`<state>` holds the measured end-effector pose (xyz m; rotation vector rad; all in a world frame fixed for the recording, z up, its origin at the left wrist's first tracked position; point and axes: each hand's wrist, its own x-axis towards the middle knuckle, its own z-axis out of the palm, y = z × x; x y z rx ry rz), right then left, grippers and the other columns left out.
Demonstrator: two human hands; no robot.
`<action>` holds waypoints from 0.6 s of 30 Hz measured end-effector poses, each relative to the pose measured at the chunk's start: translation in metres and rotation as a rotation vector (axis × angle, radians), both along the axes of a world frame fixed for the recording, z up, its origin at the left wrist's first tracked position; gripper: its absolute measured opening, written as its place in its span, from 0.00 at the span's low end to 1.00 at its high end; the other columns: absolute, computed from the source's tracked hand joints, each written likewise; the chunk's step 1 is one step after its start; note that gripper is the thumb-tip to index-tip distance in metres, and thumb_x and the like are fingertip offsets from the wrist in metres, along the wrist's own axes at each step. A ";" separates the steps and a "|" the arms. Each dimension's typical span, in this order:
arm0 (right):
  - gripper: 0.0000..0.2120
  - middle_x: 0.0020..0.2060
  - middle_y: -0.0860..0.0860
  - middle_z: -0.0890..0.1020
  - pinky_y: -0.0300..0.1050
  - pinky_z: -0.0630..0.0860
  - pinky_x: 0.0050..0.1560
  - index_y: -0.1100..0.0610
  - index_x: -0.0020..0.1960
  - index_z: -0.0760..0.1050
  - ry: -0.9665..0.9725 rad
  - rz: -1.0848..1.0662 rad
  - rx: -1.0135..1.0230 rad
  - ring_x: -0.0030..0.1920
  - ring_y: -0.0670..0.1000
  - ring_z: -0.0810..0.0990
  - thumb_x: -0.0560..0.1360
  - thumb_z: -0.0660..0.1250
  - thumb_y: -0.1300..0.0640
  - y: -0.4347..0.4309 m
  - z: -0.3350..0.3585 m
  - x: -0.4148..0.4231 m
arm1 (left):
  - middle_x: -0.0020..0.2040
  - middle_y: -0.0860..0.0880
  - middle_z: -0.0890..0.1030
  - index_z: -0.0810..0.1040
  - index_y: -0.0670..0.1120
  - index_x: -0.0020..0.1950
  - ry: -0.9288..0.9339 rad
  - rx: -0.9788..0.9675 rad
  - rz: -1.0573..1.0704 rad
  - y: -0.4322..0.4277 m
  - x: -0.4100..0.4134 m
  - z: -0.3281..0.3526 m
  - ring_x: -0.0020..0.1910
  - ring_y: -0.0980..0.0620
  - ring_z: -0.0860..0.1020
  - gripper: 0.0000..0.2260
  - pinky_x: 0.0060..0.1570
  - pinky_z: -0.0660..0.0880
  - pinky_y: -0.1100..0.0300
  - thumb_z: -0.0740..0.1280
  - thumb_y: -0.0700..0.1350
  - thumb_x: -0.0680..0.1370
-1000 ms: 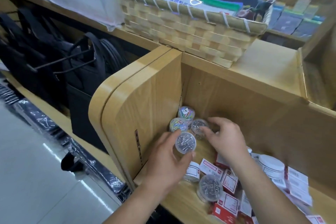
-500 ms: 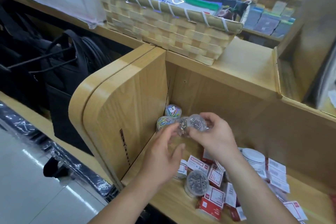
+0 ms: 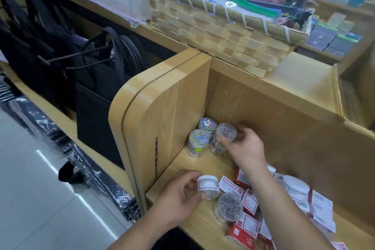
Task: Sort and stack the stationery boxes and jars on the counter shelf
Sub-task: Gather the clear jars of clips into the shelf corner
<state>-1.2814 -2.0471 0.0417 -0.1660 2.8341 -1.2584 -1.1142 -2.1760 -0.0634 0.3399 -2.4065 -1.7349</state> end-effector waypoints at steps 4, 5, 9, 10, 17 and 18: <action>0.31 0.52 0.49 0.83 0.46 0.80 0.51 0.59 0.67 0.74 -0.051 -0.040 -0.093 0.44 0.45 0.83 0.68 0.80 0.50 0.019 -0.005 0.003 | 0.43 0.60 0.84 0.82 0.55 0.55 -0.046 0.136 0.050 -0.005 -0.005 0.006 0.41 0.61 0.78 0.10 0.46 0.73 0.68 0.75 0.44 0.77; 0.28 0.53 0.50 0.83 0.46 0.80 0.51 0.59 0.66 0.75 -0.046 -0.032 -0.111 0.43 0.43 0.83 0.70 0.79 0.52 0.024 -0.006 0.004 | 0.42 0.59 0.83 0.83 0.56 0.54 -0.059 0.146 0.059 -0.006 -0.006 0.005 0.40 0.62 0.77 0.08 0.45 0.74 0.68 0.74 0.45 0.77; 0.14 0.49 0.47 0.84 0.40 0.80 0.50 0.55 0.59 0.81 0.032 0.020 -0.118 0.40 0.35 0.80 0.74 0.75 0.59 0.031 -0.002 0.016 | 0.47 0.57 0.85 0.83 0.59 0.53 -0.104 0.182 0.066 -0.010 -0.006 0.009 0.43 0.56 0.80 0.06 0.48 0.77 0.65 0.74 0.49 0.78; 0.12 0.47 0.44 0.84 0.37 0.79 0.49 0.54 0.57 0.81 0.043 0.029 -0.125 0.40 0.35 0.80 0.74 0.75 0.59 0.033 -0.001 0.021 | 0.47 0.54 0.85 0.83 0.57 0.54 -0.095 0.189 0.054 -0.010 -0.007 0.011 0.45 0.54 0.81 0.07 0.48 0.77 0.64 0.74 0.47 0.78; 0.08 0.43 0.40 0.84 0.43 0.79 0.50 0.50 0.51 0.84 -0.016 0.136 0.051 0.44 0.37 0.81 0.72 0.76 0.54 0.058 0.002 0.065 | 0.66 0.60 0.72 0.80 0.54 0.61 0.160 -0.202 -0.044 -0.023 0.017 0.006 0.57 0.55 0.80 0.22 0.57 0.77 0.58 0.74 0.36 0.71; 0.08 0.42 0.39 0.84 0.43 0.79 0.49 0.48 0.51 0.84 -0.020 0.142 0.103 0.44 0.38 0.81 0.72 0.77 0.52 0.064 0.001 0.071 | 0.69 0.60 0.71 0.80 0.53 0.60 0.177 -0.256 -0.058 -0.024 0.021 0.005 0.61 0.56 0.79 0.21 0.60 0.76 0.59 0.74 0.37 0.70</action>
